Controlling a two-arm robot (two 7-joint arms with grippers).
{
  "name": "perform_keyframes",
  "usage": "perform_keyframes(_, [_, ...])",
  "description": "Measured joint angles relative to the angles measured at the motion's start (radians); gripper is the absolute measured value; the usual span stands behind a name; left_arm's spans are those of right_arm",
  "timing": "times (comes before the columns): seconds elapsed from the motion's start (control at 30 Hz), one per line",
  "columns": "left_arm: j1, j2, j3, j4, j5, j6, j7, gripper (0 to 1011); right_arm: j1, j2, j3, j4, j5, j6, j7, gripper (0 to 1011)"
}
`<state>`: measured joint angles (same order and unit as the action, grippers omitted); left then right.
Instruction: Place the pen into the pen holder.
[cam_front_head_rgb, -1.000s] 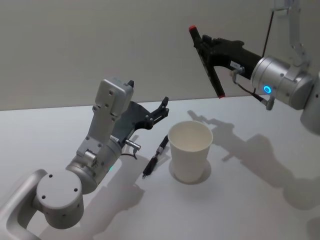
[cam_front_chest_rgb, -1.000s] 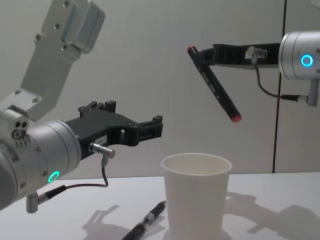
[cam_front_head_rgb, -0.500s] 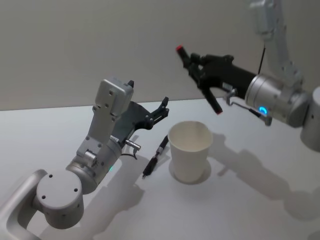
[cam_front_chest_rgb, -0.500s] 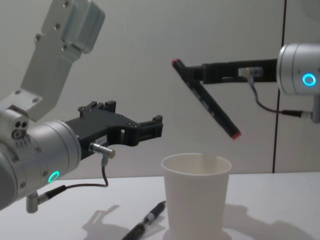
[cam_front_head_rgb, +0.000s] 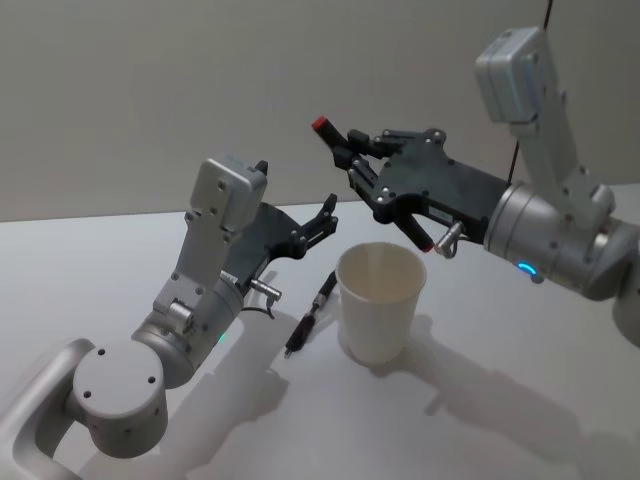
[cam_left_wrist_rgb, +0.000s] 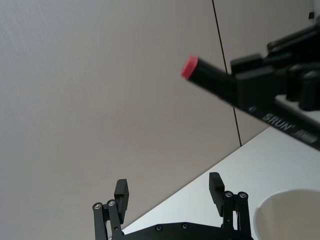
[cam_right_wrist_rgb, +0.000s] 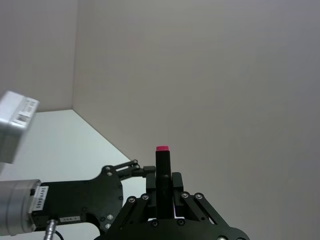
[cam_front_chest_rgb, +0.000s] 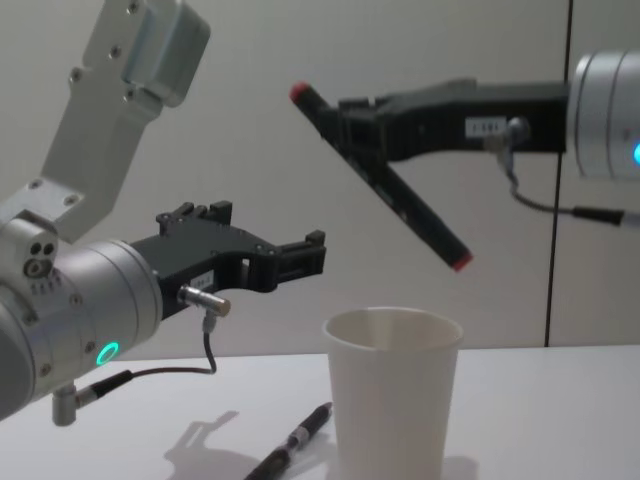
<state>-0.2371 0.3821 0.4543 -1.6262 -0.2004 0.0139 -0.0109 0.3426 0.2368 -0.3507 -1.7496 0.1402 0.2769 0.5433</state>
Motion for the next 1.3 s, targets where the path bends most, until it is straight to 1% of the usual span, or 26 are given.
perform_keyframes(0.07, [0.0, 0.0, 0.0, 0.0, 0.0, 0.0, 0.0, 1001, -0.009, 0.007, -0.002, -0.025, -0.005, -0.007, 0.0, 175])
perform_keyframes(0.1, [0.0, 0.0, 0.0, 0.0, 0.0, 0.0, 0.0, 1001, -0.017, 0.013, -0.003, -0.051, -0.01, -0.015, 0.0, 175])
perform_keyframes(0.23, [0.0, 0.0, 0.0, 0.0, 0.0, 0.0, 0.0, 1001, -0.028, 0.025, -0.004, -0.093, -0.018, -0.028, -0.004, 175])
perform_keyframes(0.3, [0.0, 0.0, 0.0, 0.0, 0.0, 0.0, 0.0, 1001, -0.035, 0.037, -0.001, -0.132, -0.025, -0.04, -0.012, 175])
perform_keyframes(0.4, [0.0, 0.0, 0.0, 0.0, 0.0, 0.0, 0.0, 1001, -0.042, 0.048, 0.002, -0.163, -0.031, -0.053, -0.021, 175])
perform_keyframes(0.57, [0.0, 0.0, 0.0, 0.0, 0.0, 0.0, 0.0, 1001, -0.053, 0.062, 0.007, -0.191, -0.03, -0.066, -0.033, 175])
perform_keyframes(0.77, [0.0, 0.0, 0.0, 0.0, 0.0, 0.0, 0.0, 1001, -0.065, 0.073, 0.011, -0.198, -0.01, -0.068, -0.046, 175])
perform_keyframes(0.93, [0.0, 0.0, 0.0, 0.0, 0.0, 0.0, 0.0, 1001, -0.075, 0.078, 0.014, -0.183, 0.026, -0.063, -0.054, 175])
perform_keyframes(0.97, [0.0, 0.0, 0.0, 0.0, 0.0, 0.0, 0.0, 1001, -0.075, 0.078, 0.014, -0.183, 0.026, -0.063, -0.054, 175])
perform_keyframes(1.03, [0.0, 0.0, 0.0, 0.0, 0.0, 0.0, 0.0, 1001, -0.078, 0.078, 0.014, -0.168, 0.044, -0.057, -0.055, 175])
perform_keyframes(1.13, [0.0, 0.0, 0.0, 0.0, 0.0, 0.0, 0.0, 1001, -0.08, 0.077, 0.014, -0.153, 0.061, -0.052, -0.054, 175])
perform_keyframes(1.27, [0.0, 0.0, 0.0, 0.0, 0.0, 0.0, 0.0, 1001, -0.08, 0.07, 0.013, -0.113, 0.094, -0.044, -0.049, 175])
perform_keyframes(1.3, [0.0, 0.0, 0.0, 0.0, 0.0, 0.0, 0.0, 1001, -0.08, 0.07, 0.013, -0.113, 0.094, -0.044, -0.049, 175])
